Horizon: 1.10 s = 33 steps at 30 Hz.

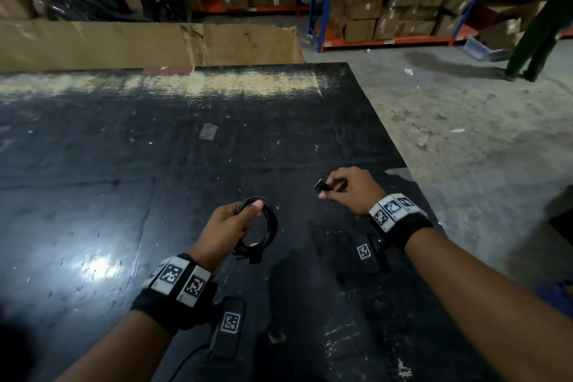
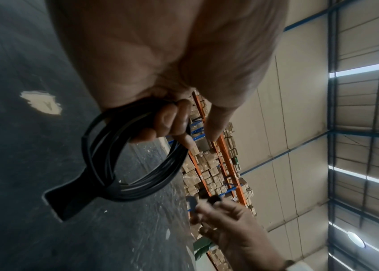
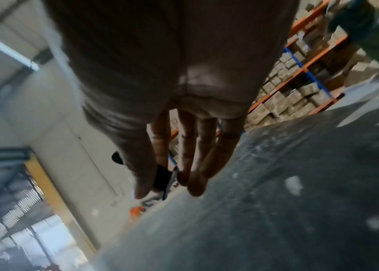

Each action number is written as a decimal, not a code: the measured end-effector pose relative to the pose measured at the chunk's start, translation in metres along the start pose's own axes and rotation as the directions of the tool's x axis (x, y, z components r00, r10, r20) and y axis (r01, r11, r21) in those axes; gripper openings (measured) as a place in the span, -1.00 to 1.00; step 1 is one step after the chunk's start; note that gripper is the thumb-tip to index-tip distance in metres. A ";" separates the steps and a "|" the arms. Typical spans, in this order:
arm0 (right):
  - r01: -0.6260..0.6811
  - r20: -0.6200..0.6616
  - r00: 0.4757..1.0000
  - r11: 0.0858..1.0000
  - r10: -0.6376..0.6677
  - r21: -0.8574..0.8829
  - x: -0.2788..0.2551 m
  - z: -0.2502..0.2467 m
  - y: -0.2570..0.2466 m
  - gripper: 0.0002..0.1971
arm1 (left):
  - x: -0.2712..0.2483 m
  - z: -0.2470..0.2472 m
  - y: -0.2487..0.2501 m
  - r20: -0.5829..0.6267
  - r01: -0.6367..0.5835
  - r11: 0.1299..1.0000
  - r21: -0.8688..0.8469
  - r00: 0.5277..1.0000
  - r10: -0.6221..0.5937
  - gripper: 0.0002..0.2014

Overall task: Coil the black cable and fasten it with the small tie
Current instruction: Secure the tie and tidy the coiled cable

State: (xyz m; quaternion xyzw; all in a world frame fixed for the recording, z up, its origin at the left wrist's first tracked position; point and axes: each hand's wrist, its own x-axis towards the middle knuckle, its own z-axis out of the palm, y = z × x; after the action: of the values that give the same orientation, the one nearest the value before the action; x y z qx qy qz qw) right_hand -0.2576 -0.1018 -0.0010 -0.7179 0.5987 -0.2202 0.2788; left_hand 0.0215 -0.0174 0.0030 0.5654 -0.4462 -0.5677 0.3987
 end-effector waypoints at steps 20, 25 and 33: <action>0.325 -0.196 0.945 0.716 -0.260 0.617 -0.112 0.027 -0.094 -0.84 | -0.043 0.012 0.026 0.012 -0.145 0.970 -0.197 0.989 0.150 -0.66; 0.284 -0.156 0.958 0.737 -0.239 0.614 -0.128 0.037 -0.103 -0.86 | -0.049 0.012 0.025 -0.088 -0.178 0.937 -0.302 0.983 0.159 -0.76; 0.301 -0.367 0.917 0.872 -0.154 0.386 -0.122 0.054 -0.117 -0.87 | -0.061 0.018 0.030 -0.040 -0.267 0.923 -0.277 0.963 0.267 -0.78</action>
State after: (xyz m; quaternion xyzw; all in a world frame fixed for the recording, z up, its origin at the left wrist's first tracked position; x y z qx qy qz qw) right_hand -0.1590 0.0405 0.0388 -0.6575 0.4821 -0.4946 0.3010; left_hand 0.0045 0.0332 0.0486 0.4375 -0.4341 -0.5651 0.5485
